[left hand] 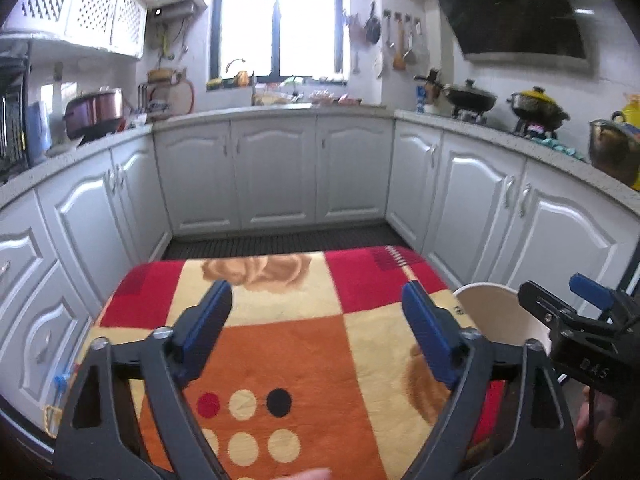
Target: Collect trash
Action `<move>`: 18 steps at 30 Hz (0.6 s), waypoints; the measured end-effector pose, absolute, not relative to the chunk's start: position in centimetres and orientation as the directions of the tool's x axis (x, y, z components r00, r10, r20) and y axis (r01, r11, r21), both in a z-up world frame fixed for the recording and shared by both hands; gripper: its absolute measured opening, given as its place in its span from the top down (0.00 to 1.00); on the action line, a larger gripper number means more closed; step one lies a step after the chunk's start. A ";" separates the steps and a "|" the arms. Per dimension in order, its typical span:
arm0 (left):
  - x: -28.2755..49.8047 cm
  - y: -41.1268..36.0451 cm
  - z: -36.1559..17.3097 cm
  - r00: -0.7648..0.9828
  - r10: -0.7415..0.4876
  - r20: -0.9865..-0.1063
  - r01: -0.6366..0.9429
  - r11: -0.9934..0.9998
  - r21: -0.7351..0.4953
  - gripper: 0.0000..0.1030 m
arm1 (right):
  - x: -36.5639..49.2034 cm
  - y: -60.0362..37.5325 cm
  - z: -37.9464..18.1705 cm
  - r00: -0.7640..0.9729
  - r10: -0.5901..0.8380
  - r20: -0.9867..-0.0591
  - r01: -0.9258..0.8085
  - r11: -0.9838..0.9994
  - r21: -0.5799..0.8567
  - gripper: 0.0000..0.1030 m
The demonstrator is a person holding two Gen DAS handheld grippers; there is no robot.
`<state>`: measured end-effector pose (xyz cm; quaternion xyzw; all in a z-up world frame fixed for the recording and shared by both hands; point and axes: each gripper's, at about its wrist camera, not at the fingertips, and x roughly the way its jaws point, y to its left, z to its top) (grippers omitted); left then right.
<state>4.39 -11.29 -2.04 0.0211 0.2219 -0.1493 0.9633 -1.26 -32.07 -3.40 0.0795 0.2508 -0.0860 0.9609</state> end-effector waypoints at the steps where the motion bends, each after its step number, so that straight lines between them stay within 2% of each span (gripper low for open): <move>1: 3.8 -11.5 -1.7 0.859 -0.294 -0.418 0.312 0.950 -0.027 0.15 | -1.6 -32.0 -3.0 0.863 -0.138 -0.486 0.211 0.972 0.100 0.07; 6: 2.3 -12.7 -0.5 0.839 -0.370 -0.398 0.379 0.923 -0.060 0.15 | -4.4 -32.4 -1.1 0.877 -0.205 -0.435 0.257 0.964 0.065 0.02; 18: 0.5 -16.7 0.9 0.793 -0.471 -0.386 0.475 0.875 -0.093 0.15 | -10.4 -36.3 2.0 0.847 -0.357 -0.394 0.399 0.916 0.028 0.01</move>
